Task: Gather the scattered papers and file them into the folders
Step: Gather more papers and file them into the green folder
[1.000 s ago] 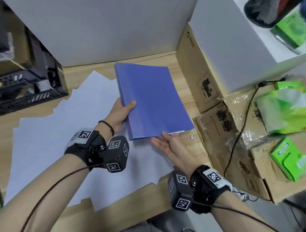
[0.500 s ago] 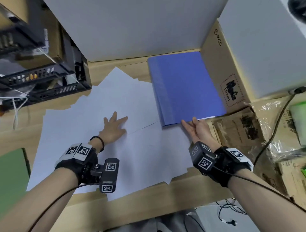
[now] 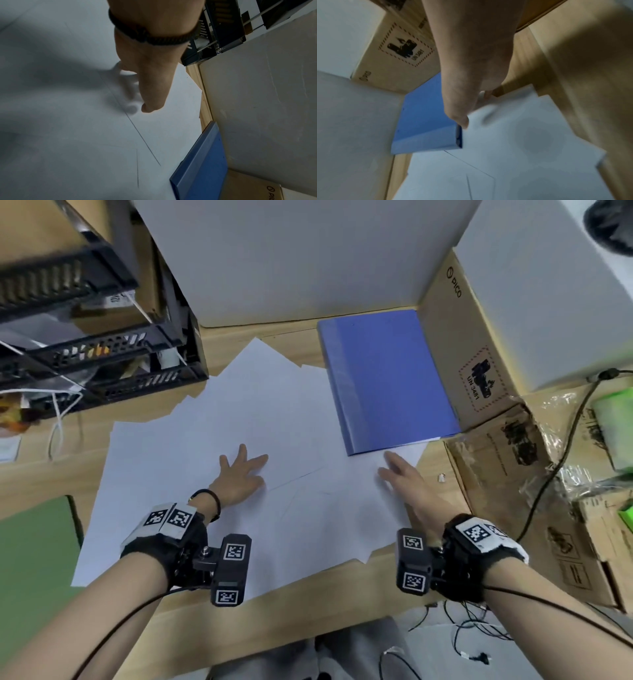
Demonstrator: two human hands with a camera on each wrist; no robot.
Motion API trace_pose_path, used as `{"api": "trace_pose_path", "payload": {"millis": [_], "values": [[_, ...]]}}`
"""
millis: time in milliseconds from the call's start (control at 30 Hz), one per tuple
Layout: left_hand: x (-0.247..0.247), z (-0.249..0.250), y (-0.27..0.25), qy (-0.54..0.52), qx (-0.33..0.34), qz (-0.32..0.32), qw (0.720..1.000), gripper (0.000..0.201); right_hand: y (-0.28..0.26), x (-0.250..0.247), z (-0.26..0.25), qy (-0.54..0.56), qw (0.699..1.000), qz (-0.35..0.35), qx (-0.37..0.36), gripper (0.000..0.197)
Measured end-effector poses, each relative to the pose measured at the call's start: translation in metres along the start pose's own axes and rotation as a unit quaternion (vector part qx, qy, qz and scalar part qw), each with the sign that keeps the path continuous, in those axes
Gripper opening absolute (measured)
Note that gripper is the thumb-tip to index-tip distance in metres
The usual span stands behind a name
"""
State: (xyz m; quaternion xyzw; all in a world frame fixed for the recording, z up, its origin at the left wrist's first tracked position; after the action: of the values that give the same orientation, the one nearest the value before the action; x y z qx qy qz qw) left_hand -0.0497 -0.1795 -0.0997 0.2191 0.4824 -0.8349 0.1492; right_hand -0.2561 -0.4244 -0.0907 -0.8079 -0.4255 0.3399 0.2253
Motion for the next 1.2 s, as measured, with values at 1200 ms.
{"api": "trace_pose_path", "payload": {"millis": [1200], "values": [[-0.102, -0.288, -0.133, -0.2, -0.21, 0.275, 0.917, 0.07, -0.083, 0.159, -0.014, 0.079, 0.994, -0.028, 0.074, 0.037]]}}
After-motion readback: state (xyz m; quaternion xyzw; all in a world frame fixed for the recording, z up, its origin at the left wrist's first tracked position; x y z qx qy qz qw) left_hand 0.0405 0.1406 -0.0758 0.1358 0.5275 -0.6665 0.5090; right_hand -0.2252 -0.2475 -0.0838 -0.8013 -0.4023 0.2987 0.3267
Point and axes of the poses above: each hand's wrist, its own y-axis towards the middle knuckle, its own x-axis out of the palm, z = x × y, the point moved 10 cm from there along y, towards the middle knuckle, and after that the axes turned 3 degrees about z, right-handed, at the moved point
